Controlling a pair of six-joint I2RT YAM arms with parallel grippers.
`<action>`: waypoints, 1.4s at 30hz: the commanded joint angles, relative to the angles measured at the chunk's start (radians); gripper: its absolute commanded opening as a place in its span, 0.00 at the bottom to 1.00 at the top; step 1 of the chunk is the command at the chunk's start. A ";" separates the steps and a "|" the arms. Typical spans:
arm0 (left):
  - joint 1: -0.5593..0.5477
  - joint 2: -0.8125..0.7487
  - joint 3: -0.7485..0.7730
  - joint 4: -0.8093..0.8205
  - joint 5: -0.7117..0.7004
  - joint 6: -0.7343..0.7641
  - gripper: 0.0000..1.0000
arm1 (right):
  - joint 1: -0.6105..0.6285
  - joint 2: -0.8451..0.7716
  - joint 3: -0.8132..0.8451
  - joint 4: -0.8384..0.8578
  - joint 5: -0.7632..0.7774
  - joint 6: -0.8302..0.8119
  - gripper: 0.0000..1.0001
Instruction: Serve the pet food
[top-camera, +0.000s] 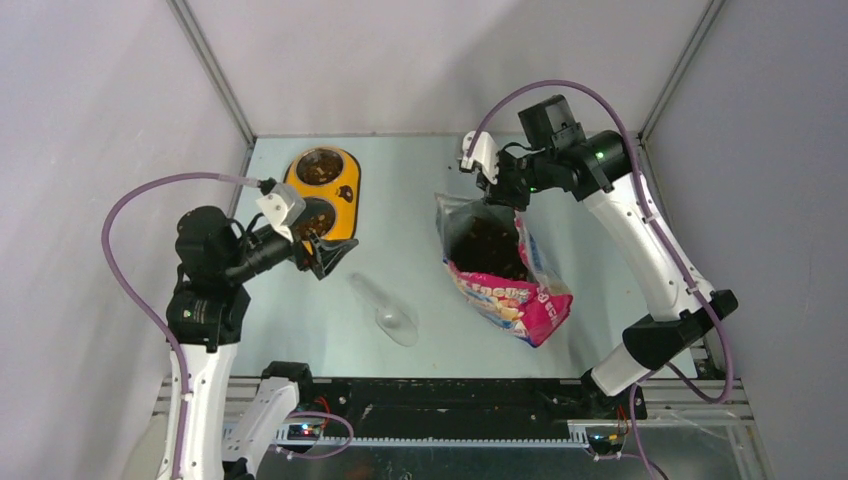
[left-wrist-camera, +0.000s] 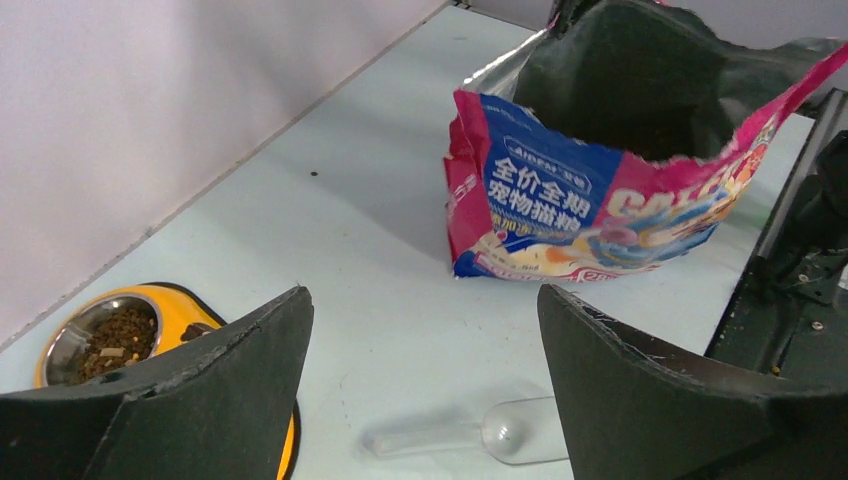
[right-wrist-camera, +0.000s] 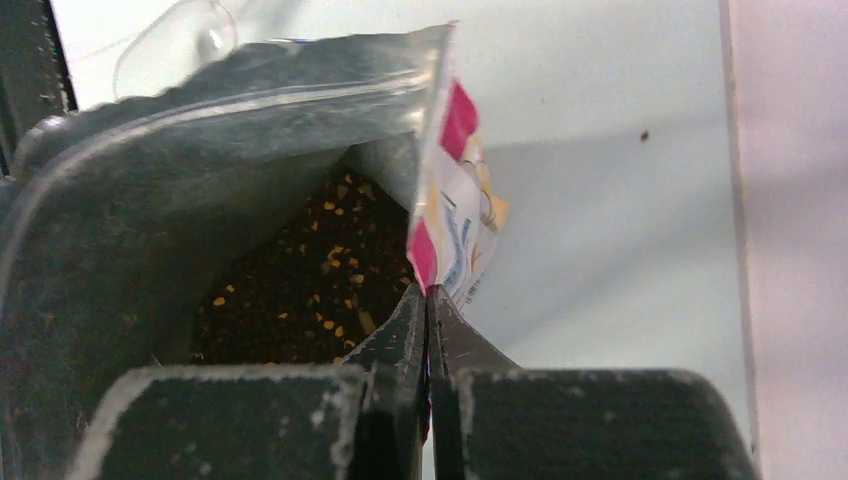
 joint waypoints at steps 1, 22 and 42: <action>0.015 -0.005 -0.007 -0.021 0.065 -0.009 0.90 | 0.050 0.011 0.132 0.160 -0.202 -0.067 0.00; -0.033 0.013 -0.002 -0.189 0.164 0.159 0.90 | 0.133 0.187 0.332 0.174 -0.315 -0.041 0.00; -0.346 0.262 0.163 -0.297 -0.054 0.408 0.90 | -0.344 -0.385 -0.146 -0.108 -0.416 0.030 0.75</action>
